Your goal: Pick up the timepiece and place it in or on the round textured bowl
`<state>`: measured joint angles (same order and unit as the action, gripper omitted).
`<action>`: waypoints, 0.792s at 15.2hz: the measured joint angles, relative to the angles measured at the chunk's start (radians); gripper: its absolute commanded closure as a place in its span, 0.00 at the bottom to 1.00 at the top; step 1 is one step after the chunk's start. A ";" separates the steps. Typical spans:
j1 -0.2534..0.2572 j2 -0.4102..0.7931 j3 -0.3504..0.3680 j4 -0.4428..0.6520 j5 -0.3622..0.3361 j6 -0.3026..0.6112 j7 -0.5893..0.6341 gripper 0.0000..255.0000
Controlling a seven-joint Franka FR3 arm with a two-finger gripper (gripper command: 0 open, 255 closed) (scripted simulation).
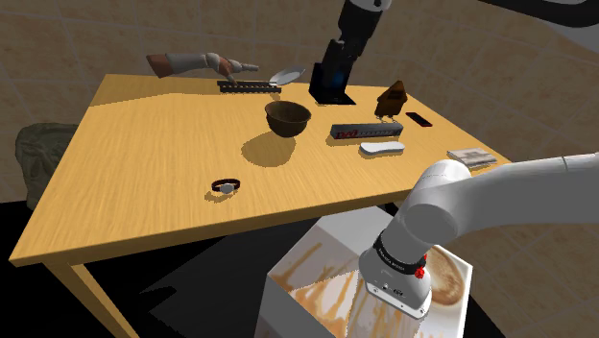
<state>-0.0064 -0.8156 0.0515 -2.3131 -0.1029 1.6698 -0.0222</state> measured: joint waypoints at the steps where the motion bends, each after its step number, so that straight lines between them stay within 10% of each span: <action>1: 0.000 0.000 0.000 0.000 0.000 0.000 0.000 0.00; 12: 0.103 0.217 0.052 -0.071 0.039 0.265 -0.081 0.00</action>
<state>0.0967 -0.5983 0.1033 -2.3840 -0.0641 1.9345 -0.1028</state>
